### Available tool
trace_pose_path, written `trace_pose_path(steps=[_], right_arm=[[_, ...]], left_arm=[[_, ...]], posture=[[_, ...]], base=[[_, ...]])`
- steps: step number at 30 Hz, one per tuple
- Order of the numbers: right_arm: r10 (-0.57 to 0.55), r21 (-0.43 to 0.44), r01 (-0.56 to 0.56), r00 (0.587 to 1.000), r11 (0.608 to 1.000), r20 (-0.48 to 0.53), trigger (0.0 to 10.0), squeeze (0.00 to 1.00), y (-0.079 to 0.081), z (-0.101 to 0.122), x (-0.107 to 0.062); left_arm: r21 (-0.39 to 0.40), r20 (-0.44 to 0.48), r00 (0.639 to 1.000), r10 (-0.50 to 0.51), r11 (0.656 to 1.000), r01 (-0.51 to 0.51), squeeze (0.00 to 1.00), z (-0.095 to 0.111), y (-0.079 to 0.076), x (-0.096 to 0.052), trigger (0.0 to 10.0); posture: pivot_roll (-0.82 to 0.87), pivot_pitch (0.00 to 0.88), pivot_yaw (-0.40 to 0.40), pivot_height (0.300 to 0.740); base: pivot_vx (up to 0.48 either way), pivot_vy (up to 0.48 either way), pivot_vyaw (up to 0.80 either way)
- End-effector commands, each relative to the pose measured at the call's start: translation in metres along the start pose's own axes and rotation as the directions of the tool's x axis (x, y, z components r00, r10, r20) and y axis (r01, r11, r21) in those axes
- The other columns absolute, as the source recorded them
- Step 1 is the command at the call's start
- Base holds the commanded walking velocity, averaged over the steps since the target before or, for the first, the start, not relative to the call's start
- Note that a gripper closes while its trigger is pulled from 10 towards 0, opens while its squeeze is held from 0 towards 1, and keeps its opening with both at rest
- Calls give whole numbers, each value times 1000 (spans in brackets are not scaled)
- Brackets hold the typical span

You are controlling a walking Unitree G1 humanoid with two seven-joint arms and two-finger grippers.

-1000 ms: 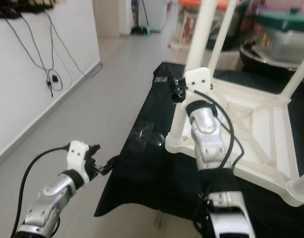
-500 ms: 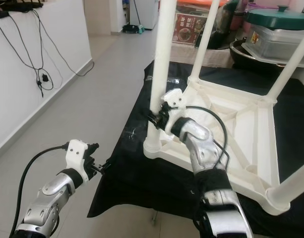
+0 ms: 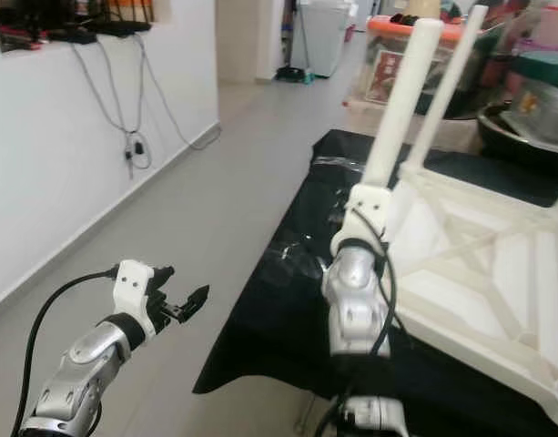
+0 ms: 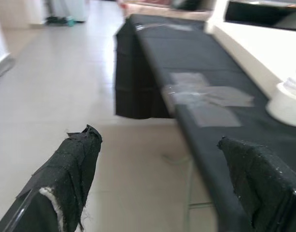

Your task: Building children table

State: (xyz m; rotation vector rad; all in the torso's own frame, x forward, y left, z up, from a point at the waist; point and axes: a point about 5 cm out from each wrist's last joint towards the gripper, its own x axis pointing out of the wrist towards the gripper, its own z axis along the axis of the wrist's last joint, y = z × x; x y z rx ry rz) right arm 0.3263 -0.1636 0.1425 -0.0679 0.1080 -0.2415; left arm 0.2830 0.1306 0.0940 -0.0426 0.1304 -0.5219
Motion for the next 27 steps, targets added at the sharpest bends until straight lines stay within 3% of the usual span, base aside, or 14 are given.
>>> trace_pose_path(steps=[1, 3, 4, 6, 9, 11, 15, 16, 19, 20, 23, 24, 26, 27], right_arm=[[102, 43, -100, 993, 994, -52, 10000, 1000, 10, -12, -3], [175, 63, -174, 985, 983, -1, 10000, 1000, 13, 2, 1], [245, 51, -248, 968, 967, 61, 10000, 0, 12, 18, 9], [342, 57, -349, 934, 935, 99, 10000, 0, 11, 35, 16], [583, 23, -604, 778, 797, 235, 10000, 0, 7, 71, 20], [697, -92, -702, 666, 706, 265, 10000, 0, 7, 80, 15], [767, -143, -760, 595, 635, 241, 10000, 0, 10, 82, 17], [785, -153, -774, 583, 615, 210, 8941, 0, 19, 80, 22], [786, -153, -773, 585, 615, 201, 8941, 0, 23, 79, 24], [783, -129, -777, 586, 616, 209, 0, 0, 28, 79, 27], [778, -110, -776, 592, 621, 211, 0, 0, 33, 78, 31], [749, -88, -748, 637, 658, 180, 0, 0, 36, 74, 35], [749, -88, -748, 637, 658, 180, 0, 0, 36, 74, 35], [599, -18, -601, 793, 799, 113, 0, 0, 32, 63, 46]], left_arm=[[2, -11, 1000, -17, 1000, 17, 0, -2, -3, -1, 10000], [1, -11, 1000, -13, 1000, 13, 0, -2, -2, -1, 10000], [0, -10, 1000, -9, 1000, 9, 0, -2, -1, -1, 10000], [-3, -6, 1000, -8, 1000, 8, 0, -1, -1, 0, 10000], [-2, -2, 1000, -15, 1000, 15, 0, -1, -5, 4, 10000], [-2, 2, 1000, -19, 1000, 19, 0, 0, -6, 5, 10000], [-2, 5, 1000, -15, 1000, 15, 0, 1, -4, 4, 10000], [-1, 3, 1000, -10, 1000, 10, 0, 0, -2, 3, 10000], [0, 2, 1000, -9, 1000, 9, 0, 0, -2, 3, 10000], [0, 3, 1000, -10, 1000, 10, 0, 0, -3, 3, 10000], [1, 7, 1000, -10, 1000, 10, 0, 1, -4, 4, 10000], [1, 11, 1000, -9, 1000, 9, 0, 2, -5, 5, 10000], [1, 11, 1000, -9, 1000, 9, 0, 2, -5, 5, 10000], [0, 10, 1000, -5, 1000, 5, 0, 2, -4, 3, 10000]], posture=[[-3, 0, -61, 740], [-8, 0, -62, 740], [-8, 0, -62, 740], [-16, 0, -60, 740], [-6, 0, -62, 740], [0, 0, -66, 740], [6, 0, -73, 740], [7, 0, -75, 740], [7, 0, -75, 740], [14, 0, -82, 740], [28, 0, -90, 740], [34, 0, -93, 740], [34, 0, -93, 740], [24, 0, -92, 740]], base=[[0, 0, 0], [0, 0, 0], [0, 0, 0], [0, 0, 0], [0, 0, 0], [0, 0, 0], [0, 0, 0], [0, 0, 0], [0, 0, 0], [0, 0, 0], [0, 0, 0], [0, 0, 0], [0, 0, 0], [0, 0, 0]])
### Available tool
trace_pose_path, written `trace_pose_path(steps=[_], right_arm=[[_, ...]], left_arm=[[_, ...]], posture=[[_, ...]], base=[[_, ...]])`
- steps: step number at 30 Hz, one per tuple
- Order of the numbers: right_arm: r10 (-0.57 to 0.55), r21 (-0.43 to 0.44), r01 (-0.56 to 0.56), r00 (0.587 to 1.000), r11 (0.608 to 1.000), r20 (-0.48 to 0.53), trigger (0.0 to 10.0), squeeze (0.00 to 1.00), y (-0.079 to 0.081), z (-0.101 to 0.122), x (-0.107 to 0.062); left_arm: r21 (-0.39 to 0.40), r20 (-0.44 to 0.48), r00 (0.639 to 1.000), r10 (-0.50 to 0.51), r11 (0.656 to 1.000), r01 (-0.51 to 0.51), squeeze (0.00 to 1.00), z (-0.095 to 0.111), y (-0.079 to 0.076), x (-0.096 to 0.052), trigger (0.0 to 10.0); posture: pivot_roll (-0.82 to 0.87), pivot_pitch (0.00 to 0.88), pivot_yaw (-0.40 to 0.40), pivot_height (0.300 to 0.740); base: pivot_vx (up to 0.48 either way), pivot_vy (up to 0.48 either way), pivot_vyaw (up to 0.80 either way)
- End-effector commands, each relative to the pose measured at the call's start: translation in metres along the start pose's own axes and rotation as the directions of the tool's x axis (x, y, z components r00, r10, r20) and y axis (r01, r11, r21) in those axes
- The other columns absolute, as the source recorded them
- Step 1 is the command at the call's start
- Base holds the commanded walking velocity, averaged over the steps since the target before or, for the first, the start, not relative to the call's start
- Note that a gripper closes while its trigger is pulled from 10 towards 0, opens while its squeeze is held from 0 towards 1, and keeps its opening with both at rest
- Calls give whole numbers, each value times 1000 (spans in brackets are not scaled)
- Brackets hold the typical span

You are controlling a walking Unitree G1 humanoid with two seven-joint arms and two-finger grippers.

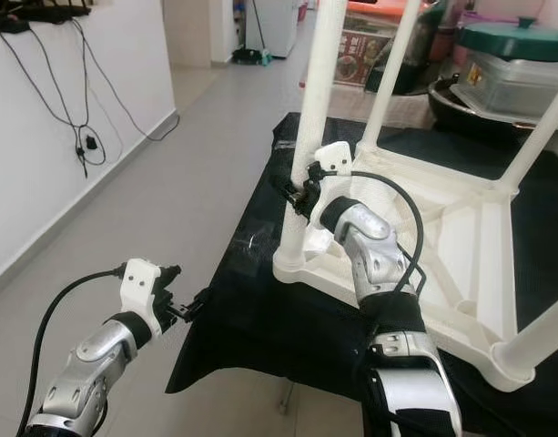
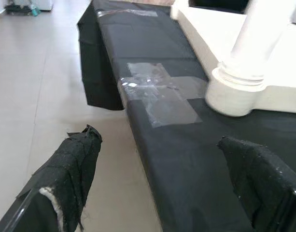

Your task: Building children table

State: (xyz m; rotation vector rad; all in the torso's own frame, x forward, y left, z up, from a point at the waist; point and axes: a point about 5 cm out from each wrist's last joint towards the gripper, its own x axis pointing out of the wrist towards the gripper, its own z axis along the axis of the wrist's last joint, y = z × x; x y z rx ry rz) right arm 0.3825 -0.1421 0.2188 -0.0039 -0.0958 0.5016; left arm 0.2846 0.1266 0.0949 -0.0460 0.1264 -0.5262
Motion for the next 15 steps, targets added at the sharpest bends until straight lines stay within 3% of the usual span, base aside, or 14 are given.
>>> trace_pose_path(steps=[1, 2, 3, 4, 5, 6, 7, 10, 11, 12, 13, 14, 15], right_arm=[[-95, -4, 95, 990, 995, -106, 0, 0, 0, -21, 1], [-643, -42, 657, 721, 753, -258, 0, 0, -24, -60, -28], [-643, -42, 657, 721, 753, -258, 0, 0, -24, -60, -28], [-755, -80, 771, 590, 632, -286, 0, 0, -24, -73, -45], [-755, -80, 771, 590, 632, -286, 0, 0, -24, -73, -45], [-791, -93, 806, 541, 585, -284, 0, 0, -16, -78, -55], [-768, -77, 785, 573, 614, -285, 5098, 0, -3, -78, -55], [-744, -61, 763, 604, 643, -286, 5098, 0, 6, -76, -54], [-697, -70, 703, 677, 707, -238, 10000, 0, 18, -67, -49], [-621, -77, 620, 757, 781, -205, 10000, 0, 31, -60, -43], [-621, -77, 620, 757, 781, -205, 10000, 0, 31, -60, -43], [-553, -72, 550, 814, 832, -177, 10000, 0, 41, -54, -40], [-553, -72, 550, 814, 832, -177, 10000, 0, 41, -54, -40]], left_arm=[[2, 6, 1000, 0, 1000, 0, 0, 0, -1, 0, 10000], [2, -2, 1000, 7, 1000, -7, 0, -2, 1, -3, 10000], [2, -2, 1000, 7, 1000, -7, 0, -2, 1, -3, 10000], [1, -5, 1000, 8, 1000, -8, 0, -3, 1, -3, 10000], [1, -5, 1000, 8, 1000, -8, 0, -3, 1, -3, 10000], [1, -2, 1000, 4, 1000, -4, 0, -2, -1, -1, 10000], [0, 0, 1000, -2, 1000, 2, 0, -1, -2, 0, 10000], [-1, 2, 1000, -6, 1000, 6, 0, 0, -3, 1, 10000], [2, 1, 1000, -10, 1000, 10, 0, 0, -4, 2, 10000], [4, -1, 1000, -11, 1000, 11, 0, -1, -4, 2, 10000], [4, -1, 1000, -11, 1000, 11, 0, -1, -4, 2, 10000], [5, -1, 1000, -9, 1000, 10, 0, -1, -2, 1, 10000], [5, -1, 1000, -9, 1000, 10, 0, -1, -2, 1, 10000]], posture=[[24, 0, -92, 740], [17, 0, -93, 740], [17, 0, -93, 740], [17, 0, -93, 740], [17, 0, -93, 740], [22, 0, -91, 740], [10, 0, -78, 740], [8, 0, -76, 740], [4, 0, -76, 740], [2, 0, -77, 740], [2, 0, -77, 740], [2, 0, -77, 740], [2, 0, -77, 740]], base=[[0, 0, 0], [0, 0, 0], [0, 0, 0], [0, 0, 0], [0, 0, 0], [0, 0, 0], [0, 0, 0], [0, 0, 0], [0, 0, 0], [0, 0, 0], [0, 0, 0], [0, 0, 0], [0, 0, 0]])
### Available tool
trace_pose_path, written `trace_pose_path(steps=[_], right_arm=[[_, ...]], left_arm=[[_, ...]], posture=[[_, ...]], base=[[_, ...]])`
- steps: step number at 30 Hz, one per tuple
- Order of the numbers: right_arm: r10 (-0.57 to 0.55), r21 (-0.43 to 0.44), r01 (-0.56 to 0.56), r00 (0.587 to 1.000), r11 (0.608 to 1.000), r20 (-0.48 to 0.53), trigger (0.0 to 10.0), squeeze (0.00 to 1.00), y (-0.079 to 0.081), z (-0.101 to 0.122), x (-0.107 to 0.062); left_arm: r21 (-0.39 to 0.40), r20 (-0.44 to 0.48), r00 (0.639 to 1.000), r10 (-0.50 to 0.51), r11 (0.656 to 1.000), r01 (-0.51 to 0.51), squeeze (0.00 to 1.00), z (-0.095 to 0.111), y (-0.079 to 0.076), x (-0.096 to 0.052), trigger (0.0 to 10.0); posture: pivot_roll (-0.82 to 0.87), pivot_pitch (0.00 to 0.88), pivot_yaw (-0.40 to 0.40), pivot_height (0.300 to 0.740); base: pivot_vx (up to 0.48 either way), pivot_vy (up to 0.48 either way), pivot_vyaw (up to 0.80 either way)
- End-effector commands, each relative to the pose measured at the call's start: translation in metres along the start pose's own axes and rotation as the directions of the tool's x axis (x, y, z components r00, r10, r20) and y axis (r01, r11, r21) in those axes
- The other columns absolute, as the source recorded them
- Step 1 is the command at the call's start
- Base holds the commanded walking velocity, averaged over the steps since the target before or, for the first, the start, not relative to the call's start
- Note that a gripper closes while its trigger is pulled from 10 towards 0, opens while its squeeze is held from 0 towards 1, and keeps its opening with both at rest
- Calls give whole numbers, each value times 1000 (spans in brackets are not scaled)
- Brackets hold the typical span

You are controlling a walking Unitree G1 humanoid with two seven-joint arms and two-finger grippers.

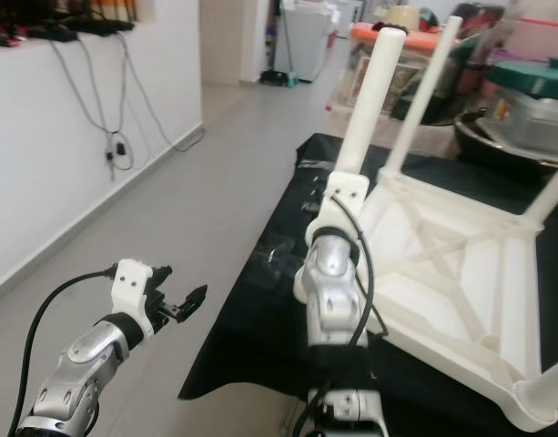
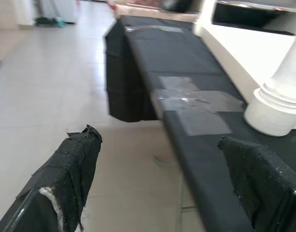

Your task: Building children table

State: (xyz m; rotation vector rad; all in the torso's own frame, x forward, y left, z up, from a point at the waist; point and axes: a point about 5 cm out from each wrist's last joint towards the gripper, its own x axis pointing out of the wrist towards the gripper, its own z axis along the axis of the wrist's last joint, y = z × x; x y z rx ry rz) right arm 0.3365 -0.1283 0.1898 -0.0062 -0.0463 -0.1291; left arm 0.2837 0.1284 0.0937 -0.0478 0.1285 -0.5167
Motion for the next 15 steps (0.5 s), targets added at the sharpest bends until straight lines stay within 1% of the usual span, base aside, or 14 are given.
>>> trace_pose_path(steps=[1, 2, 3, 4, 5, 7, 8, 9, 10, 11, 12, 13, 14, 15], right_arm=[[98, -37, -101, 992, 994, -75, 10000, 1000, 6, -20, -6], [136, -35, -137, 990, 990, -39, 10000, 1000, 5, -13, -5], [136, -35, -137, 990, 990, -39, 10000, 1000, 5, -13, -5], [153, -39, -153, 988, 987, -19, 10000, 1000, 4, -6, -1], [205, -58, -205, 979, 977, 10, 10000, 59, 0, 5, 7], [239, -72, -237, 971, 969, 23, 10000, 59, -3, 13, 12], [239, -72, -237, 971, 969, 23, 10000, 59, -3, 13, 12], [328, -43, -326, 944, 944, 30, 10000, 0, -6, 21, 16], [328, -43, -326, 944, 944, 30, 10000, 0, -6, 21, 16], [444, -41, -442, 894, 896, 61, 10000, 0, -10, 29, 18], [591, -42, -590, 802, 806, 84, 10000, 0, -11, 33, 17], [591, -42, -590, 802, 806, 84, 10000, 0, -11, 33, 17], [720, -37, -720, 689, 693, 83, 10000, 0, -11, 32, 14], [799, -34, -799, 597, 600, 71, 10000, 0, -9, 29, 11]], left_arm=[[6, -1, 1000, -15, 1000, 15, 0, 0, -3, 2, 10000], [5, -2, 1000, -12, 1000, 12, 0, -1, -2, 1, 10000], [5, -2, 1000, -12, 1000, 12, 0, -1, -2, 1, 10000], [4, -4, 1000, -10, 1000, 10, 0, -2, -2, 1, 10000], [-1, -2, 1000, -10, 1000, 10, 0, -3, -4, 1, 10000], [-4, 0, 1000, -11, 1000, 11, 0, -3, -5, 1, 10000], [-4, 0, 1000, -11, 1000, 11, 0, -3, -5, 1, 10000], [-6, -1, 1000, -13, 1000, 13, 0, -3, -7, 2, 10000], [-6, -1, 1000, -13, 1000, 13, 0, -3, -7, 2, 10000], [-6, -2, 1000, -16, 1000, 16, 0, -4, -8, 2, 10000], [-6, -3, 1000, -18, 1000, 18, 0, -4, -8, 2, 10000], [-6, -3, 1000, -18, 1000, 18, 0, -4, -8, 2, 10000], [-3, -7, 1000, -21, 1000, 21, 0, -5, -7, 2, 10000], [2, -11, 1000, -24, 1000, 24, 0, -5, -6, 3, 10000]], posture=[[-5, 0, -81, 740], [-5, 0, -81, 740], [-5, 0, -81, 740], [-9, 0, -84, 740], [-8, 0, -84, 740], [-8, 0, -84, 740], [-8, 0, -84, 740], [-5, 0, -81, 740], [-5, 0, -81, 740], [-5, 0, -81, 740], [-6, 0, -77, 740], [-6, 0, -77, 740], [-10, 0, -73, 740], [-10, 0, -73, 740]], base=[[0, 0, 0], [0, 0, 0], [0, 0, 0], [0, 0, 0], [0, 0, 0], [0, 0, 0], [0, 0, 0], [0, 0, 0], [0, 0, 0], [0, 0, 0], [0, 0, 0], [0, 0, 0], [0, 0, 0], [0, 0, 0]])
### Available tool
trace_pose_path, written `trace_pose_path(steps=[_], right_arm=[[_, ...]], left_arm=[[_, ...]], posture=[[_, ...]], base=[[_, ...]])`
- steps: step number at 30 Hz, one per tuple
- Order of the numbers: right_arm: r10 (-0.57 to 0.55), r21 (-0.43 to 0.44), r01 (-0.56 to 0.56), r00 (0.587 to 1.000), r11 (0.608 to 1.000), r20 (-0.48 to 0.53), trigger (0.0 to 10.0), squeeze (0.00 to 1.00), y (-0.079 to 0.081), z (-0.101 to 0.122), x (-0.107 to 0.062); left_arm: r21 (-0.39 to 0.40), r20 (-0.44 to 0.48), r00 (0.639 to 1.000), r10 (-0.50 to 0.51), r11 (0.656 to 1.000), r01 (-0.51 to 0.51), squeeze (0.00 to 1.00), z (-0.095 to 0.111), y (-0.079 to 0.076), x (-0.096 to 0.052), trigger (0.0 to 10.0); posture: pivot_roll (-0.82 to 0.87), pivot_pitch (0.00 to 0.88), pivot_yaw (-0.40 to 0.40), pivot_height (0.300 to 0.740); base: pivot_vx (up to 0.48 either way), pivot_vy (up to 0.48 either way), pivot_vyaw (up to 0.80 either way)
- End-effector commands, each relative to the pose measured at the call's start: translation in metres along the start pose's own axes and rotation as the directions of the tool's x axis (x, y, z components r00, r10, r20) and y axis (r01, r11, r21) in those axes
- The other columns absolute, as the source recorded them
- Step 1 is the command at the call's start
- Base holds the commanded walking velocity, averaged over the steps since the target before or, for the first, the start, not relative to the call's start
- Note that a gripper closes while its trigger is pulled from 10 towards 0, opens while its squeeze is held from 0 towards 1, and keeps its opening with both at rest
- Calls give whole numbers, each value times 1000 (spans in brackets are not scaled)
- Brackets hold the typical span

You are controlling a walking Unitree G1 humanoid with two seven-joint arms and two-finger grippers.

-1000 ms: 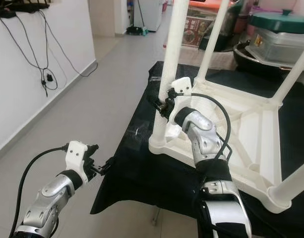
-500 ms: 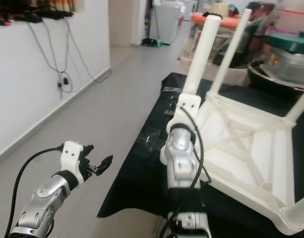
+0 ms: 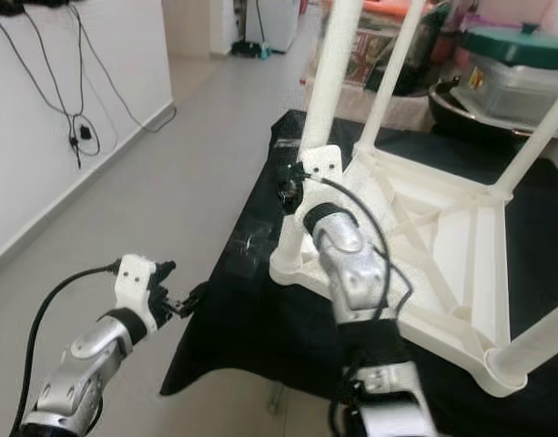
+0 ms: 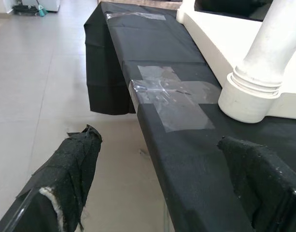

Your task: Building children table

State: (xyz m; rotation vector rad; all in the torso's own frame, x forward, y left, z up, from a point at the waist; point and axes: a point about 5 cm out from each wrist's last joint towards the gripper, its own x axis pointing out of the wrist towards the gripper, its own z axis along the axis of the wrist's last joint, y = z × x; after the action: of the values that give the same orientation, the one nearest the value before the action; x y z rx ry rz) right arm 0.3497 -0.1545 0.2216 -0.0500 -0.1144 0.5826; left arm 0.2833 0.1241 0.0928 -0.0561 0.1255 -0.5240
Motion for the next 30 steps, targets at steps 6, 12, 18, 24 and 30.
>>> trace_pose_path(steps=[6, 12, 18, 24, 30], right_arm=[[410, 13, -410, 912, 912, -13, 8667, 0, 36, -14, 13], [49, 39, -45, 993, 998, -109, 0, 0, 36, -36, 56], [-659, 0, 723, 629, 691, -412, 0, 0, -31, -89, 8], [-822, -136, 881, 355, 453, -445, 0, 0, -38, -118, -40], [-863, -199, 896, 290, 397, -413, 10000, 0, -14, -123, -53]], left_arm=[[13, -2, 1000, -19, 1000, 19, 0, 1, -3, 5, 10000], [14, -6, 1000, 6, 1000, -6, 0, -2, 0, -3, 10000], [12, -10, 1000, 12, 1000, -12, 0, -4, 0, -4, 10000], [10, -5, 1000, 5, 1000, -5, 0, -2, -3, 0, 10000], [8, -18, 1000, 3, 1000, -3, 0, -6, -2, -5, 10000]], posture=[[9, 0, -84, 740], [40, 0, -105, 740], [27, 0, -101, 740], [24, 0, -99, 740], [-2, 0, -82, 740]], base=[[0, 0, 0], [0, 0, 0], [0, 0, 0], [0, 0, 0], [0, 0, 0]])
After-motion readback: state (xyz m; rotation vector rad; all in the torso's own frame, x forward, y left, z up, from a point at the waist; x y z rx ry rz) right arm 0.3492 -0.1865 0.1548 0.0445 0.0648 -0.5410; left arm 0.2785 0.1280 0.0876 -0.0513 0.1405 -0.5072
